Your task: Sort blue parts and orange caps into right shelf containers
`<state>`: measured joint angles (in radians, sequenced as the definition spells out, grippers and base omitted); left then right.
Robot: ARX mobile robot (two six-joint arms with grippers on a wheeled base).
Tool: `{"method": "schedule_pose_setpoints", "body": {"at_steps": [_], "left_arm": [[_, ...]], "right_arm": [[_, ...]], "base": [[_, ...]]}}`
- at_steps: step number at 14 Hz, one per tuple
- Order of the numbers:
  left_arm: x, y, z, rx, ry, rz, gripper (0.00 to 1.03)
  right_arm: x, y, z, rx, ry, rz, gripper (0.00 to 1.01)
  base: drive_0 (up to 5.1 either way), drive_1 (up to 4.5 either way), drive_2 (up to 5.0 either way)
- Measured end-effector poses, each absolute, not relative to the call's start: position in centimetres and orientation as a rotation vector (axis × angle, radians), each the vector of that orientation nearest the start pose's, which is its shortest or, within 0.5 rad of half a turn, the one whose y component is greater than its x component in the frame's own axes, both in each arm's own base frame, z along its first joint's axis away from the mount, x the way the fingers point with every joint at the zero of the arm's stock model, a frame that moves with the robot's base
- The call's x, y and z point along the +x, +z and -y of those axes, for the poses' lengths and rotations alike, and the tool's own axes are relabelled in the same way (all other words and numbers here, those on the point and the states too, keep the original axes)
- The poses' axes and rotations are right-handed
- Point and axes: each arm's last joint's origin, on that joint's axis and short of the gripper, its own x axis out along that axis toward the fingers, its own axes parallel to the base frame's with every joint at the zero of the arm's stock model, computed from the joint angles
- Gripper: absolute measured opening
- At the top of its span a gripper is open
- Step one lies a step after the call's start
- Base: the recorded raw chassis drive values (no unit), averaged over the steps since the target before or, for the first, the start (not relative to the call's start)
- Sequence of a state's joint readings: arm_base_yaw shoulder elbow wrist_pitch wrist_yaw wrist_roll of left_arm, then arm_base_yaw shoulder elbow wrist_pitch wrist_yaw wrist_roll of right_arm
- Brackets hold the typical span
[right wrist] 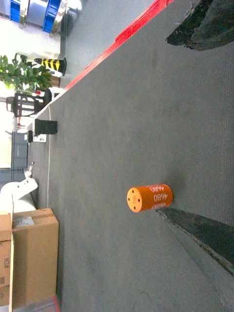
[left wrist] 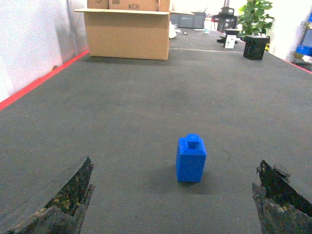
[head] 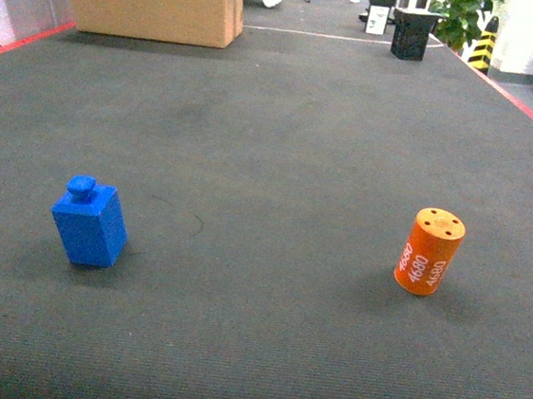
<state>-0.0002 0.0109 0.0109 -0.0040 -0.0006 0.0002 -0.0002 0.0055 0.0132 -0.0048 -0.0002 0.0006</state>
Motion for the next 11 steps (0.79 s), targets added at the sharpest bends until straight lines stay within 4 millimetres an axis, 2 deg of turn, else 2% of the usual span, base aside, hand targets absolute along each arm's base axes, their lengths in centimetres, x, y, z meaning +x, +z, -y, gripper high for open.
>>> {"method": "schedule_pose_setpoints", "body": {"at_steps": [11], "left_arm": [[9.77,16.6,0.0,0.0,0.0,-0.004,0.98]], "right_arm": [[9.72,16.71,0.0,0.001,0.0,0.003,0.98]], "base": [[0.0,0.0,0.0]]}}
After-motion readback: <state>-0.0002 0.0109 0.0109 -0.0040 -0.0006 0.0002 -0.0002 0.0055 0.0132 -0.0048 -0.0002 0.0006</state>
